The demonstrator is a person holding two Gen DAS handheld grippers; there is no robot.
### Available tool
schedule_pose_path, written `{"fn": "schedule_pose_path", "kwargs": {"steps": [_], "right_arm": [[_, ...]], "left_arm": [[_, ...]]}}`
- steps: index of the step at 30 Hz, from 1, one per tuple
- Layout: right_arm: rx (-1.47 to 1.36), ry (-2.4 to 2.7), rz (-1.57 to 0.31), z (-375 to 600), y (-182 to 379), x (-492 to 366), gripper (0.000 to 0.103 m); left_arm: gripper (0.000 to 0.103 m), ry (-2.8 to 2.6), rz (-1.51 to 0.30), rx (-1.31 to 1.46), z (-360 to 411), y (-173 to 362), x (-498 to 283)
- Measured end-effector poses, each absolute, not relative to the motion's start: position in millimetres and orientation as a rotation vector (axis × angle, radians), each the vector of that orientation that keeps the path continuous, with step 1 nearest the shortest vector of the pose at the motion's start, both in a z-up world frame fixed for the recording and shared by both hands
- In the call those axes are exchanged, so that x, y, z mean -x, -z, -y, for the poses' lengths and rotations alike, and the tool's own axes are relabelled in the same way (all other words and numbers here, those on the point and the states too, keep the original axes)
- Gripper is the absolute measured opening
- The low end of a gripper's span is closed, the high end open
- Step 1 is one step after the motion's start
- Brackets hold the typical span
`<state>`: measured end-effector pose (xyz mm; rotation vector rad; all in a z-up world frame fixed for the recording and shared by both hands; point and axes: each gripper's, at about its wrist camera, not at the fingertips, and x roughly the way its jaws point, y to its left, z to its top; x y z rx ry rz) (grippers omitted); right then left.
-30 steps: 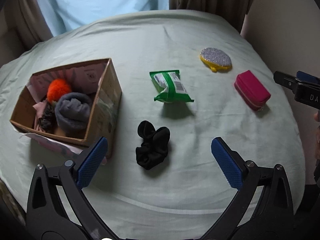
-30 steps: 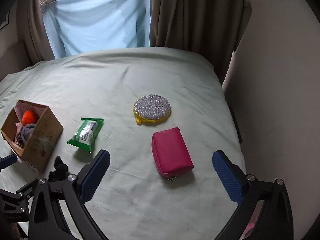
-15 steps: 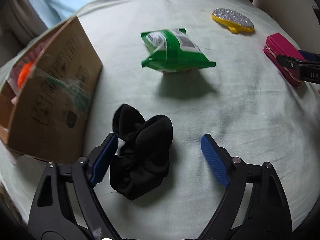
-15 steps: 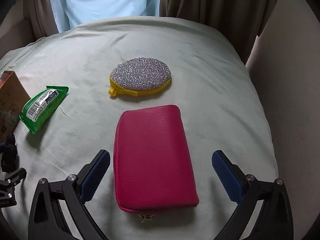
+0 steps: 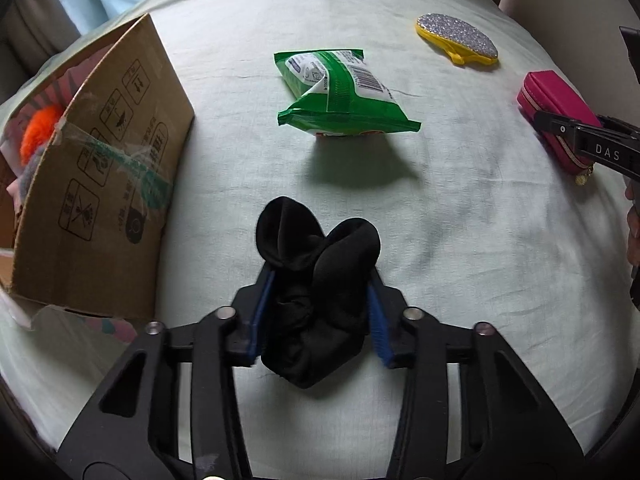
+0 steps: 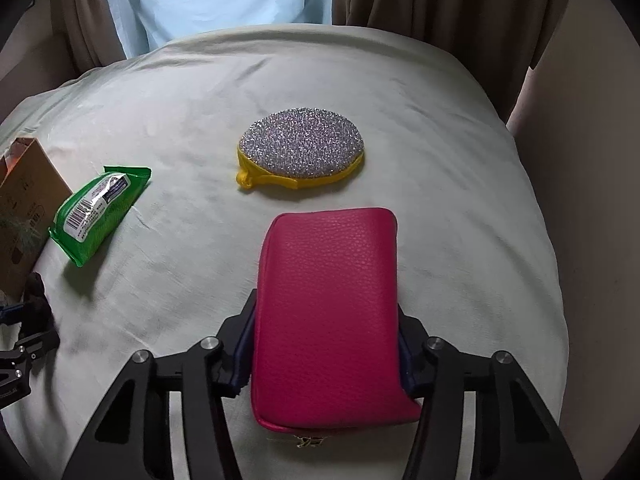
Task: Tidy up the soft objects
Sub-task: 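Grasp the black scrunchie with the left tool while the right tool grasps the pink pouch, then lift the scrunchie and pink pouch and carry both over the box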
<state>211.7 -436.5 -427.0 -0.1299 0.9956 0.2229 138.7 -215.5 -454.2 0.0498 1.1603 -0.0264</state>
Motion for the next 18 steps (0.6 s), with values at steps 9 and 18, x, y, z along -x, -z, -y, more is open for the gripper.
{"fn": "schedule_pose_path", "kwargs": {"steps": [9,18], "right_arm": [[0.06,-0.183,-0.98,435.4,391.6,-199.9,0.048],[-0.007,-0.118,-0.941,419.5,307.2,-183.0,0.047]], "left_arm": [[0.026,0.043,-1.114,-0.038,206.6,422.5,-138.8],[0.026,0.094,-1.026,-0.014,188.5,335.7,-138.1]]}}
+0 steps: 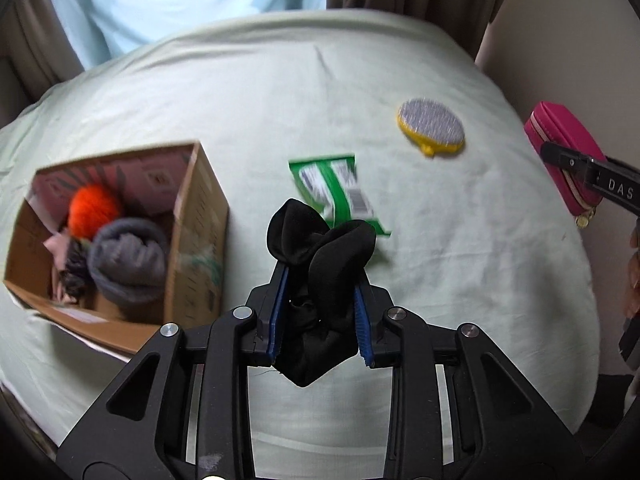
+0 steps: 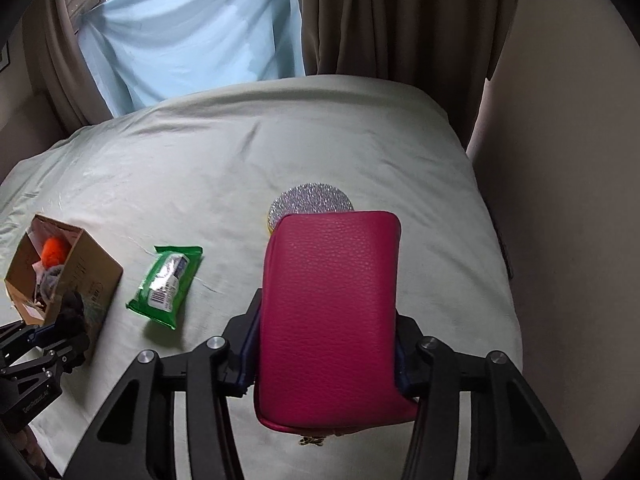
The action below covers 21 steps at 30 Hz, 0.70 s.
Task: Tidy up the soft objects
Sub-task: 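Lift the scrunchie and pink pouch and carry both over the box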
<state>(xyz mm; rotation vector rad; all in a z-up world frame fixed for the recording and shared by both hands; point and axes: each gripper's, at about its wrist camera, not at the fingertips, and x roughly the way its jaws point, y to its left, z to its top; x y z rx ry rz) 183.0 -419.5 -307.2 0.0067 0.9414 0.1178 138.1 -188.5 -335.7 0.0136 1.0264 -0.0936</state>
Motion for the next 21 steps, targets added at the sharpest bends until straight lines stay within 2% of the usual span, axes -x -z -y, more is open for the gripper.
{"fn": "schedule_pose_path", "kwargs": {"steps": [13,21], "right_arm": [[-0.047,-0.052,-0.856,338.2,159.9,-141.6,0.045],[-0.106,-0.076,-0.858,250.7,129.3,-121.1,0.045]], "left_arm": [[0.026,0.202,-0.867,-0.013,116.9,188.4,-143.3],[0.026,0.182,-0.87,0.011,33.0,152.7,-140.2]]}}
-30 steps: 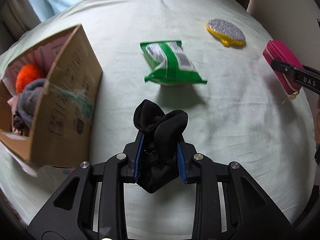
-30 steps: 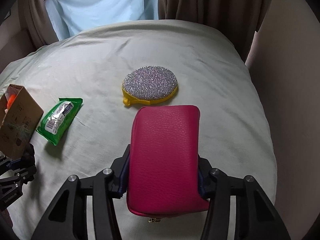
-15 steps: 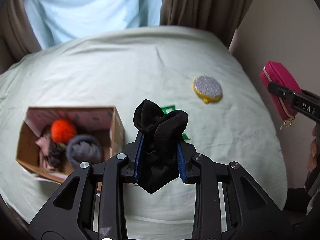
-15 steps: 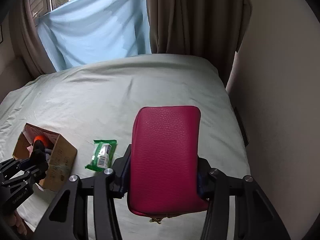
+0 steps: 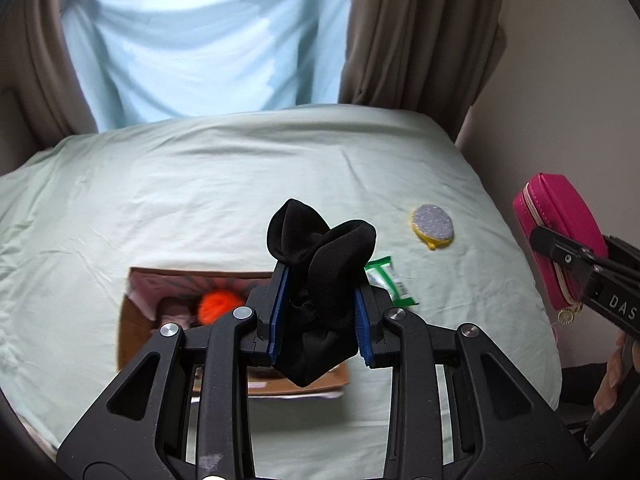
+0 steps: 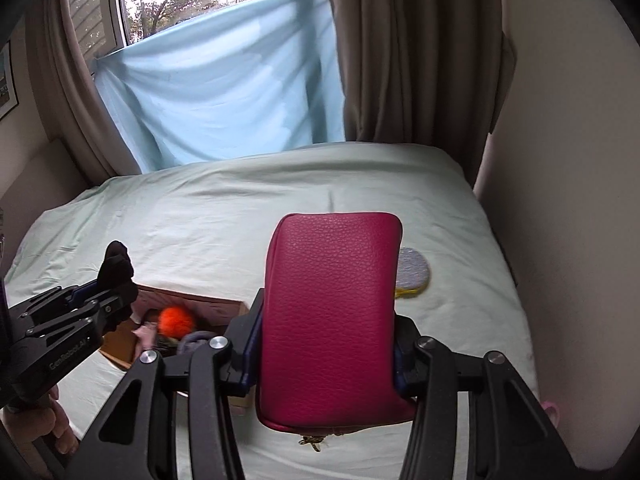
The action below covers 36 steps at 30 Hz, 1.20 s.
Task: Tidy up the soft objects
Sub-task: 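Lift the scrunchie and pink pouch and carry both over the box, then open the left tool dropping the scrunchie while the right tool releases the pouch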
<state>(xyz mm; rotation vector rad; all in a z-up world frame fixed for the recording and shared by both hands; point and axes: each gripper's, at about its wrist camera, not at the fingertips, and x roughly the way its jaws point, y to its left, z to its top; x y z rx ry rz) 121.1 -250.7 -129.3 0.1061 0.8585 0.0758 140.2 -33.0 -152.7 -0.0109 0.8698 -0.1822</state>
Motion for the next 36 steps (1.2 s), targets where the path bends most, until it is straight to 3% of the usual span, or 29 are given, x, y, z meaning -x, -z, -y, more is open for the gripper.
{"fn": "schedule_pose_path", "kwargs": {"steps": [17,36], "right_arm": [[-0.202,-0.057,-1.034,94.0,183.9,-147.0,0.045],[-0.318,-0.004,-1.39,76.2,311.3,-215.3,0.045]], "left_arm": [[0.026,0.201,-1.023,0.005,-126.0,195.0,-161.7],[0.026,0.268,-1.438,0.022,-121.8,328.5,-223.6]]}}
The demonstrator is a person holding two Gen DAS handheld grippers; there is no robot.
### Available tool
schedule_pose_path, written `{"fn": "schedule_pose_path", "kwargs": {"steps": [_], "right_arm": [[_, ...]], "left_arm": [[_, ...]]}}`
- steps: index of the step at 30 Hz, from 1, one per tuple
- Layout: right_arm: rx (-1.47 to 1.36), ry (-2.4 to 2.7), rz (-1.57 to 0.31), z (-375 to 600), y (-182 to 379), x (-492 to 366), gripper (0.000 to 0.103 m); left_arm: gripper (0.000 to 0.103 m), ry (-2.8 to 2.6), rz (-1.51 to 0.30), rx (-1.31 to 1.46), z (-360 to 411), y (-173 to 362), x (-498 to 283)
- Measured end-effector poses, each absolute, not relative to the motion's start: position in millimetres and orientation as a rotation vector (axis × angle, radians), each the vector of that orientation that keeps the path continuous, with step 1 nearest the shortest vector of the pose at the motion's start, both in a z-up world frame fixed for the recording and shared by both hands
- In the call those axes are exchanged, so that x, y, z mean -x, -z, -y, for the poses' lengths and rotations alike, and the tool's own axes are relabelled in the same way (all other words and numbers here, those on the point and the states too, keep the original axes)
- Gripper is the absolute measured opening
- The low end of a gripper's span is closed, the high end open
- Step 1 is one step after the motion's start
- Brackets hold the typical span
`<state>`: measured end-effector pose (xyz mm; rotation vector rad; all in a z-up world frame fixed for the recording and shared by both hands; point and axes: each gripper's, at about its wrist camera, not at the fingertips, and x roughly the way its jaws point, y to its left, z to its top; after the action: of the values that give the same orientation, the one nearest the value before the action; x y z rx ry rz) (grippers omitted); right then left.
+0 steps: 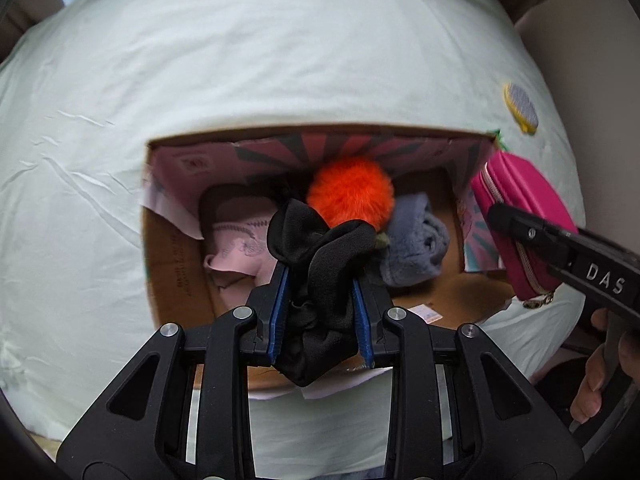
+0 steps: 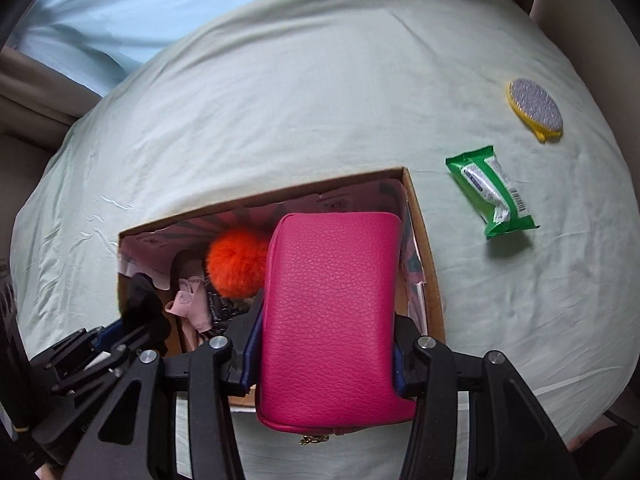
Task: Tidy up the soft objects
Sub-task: 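Open the left tool dropping the scrunchie while the right tool releases the pouch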
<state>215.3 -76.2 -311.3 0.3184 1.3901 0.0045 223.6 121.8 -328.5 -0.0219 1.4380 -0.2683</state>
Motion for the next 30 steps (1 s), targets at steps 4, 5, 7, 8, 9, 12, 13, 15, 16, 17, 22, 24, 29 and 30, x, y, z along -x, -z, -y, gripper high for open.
{"fn": "schedule_pose_path", "kwargs": {"steps": [4,5,7,8,9,12,13,15,16,17,22,24,29,30], "right_arm": [[-0.338,-0.006,-1.446,79.1,330.6,-226.8,0.045],[-0.333,-0.005,-1.454,78.5,333.2,-228.8,0.046],[-0.325,-0.006,-1.469,78.3,338.0,-232.8,0.047],[-0.331,-0.005,-1.472,78.6,339.4,-234.5,0.047],[-0.342,-0.004,-1.475,79.8,341.2,-235.8,0.048],[-0.375,0.006,-1.476,83.7,343.7,-240.1,0.056],[-0.376,0.013,-1.464,85.0,342.6,-240.5,0.069],[-0.373,0.02,-1.44,86.9,338.0,-242.7,0.095],[-0.372,0.02,-1.428,87.9,335.2,-242.8,0.098],[-0.372,0.019,-1.418,88.2,332.4,-242.1,0.098],[-0.387,0.004,-1.391,87.2,320.4,-234.8,0.098],[-0.38,0.006,-1.383,85.0,315.0,-230.6,0.098],[-0.365,-0.003,-1.357,83.0,299.3,-222.2,0.098],[-0.362,-0.006,-1.351,83.2,295.5,-219.8,0.098]], "left_arm": [[0.026,0.295,-1.496,0.03,-113.6,346.0,-230.4],[0.026,0.301,-1.505,0.032,-112.0,349.3,-231.4],[0.026,0.306,-1.526,0.018,-110.4,354.4,-232.9],[0.026,0.308,-1.532,0.006,-109.3,355.6,-233.8],[0.029,0.311,-1.534,-0.009,-108.3,355.6,-233.9],[0.103,0.311,-1.522,-0.054,-107.4,351.0,-233.1],[0.103,0.32,-1.516,-0.047,-108.8,348.3,-232.9],[0.103,0.316,-1.507,-0.054,-112.0,344.0,-231.7],[0.103,0.309,-1.512,-0.067,-113.6,344.2,-230.4],[0.103,0.304,-1.511,-0.069,-115.6,343.4,-229.6],[0.103,0.278,-1.514,-0.016,-131.6,339.5,-222.6],[0.103,0.269,-1.506,-0.015,-135.5,335.2,-219.8],[0.103,0.258,-1.463,0.0,-142.1,316.2,-211.2],[0.103,0.255,-1.453,0.002,-141.2,312.1,-209.6]]}}
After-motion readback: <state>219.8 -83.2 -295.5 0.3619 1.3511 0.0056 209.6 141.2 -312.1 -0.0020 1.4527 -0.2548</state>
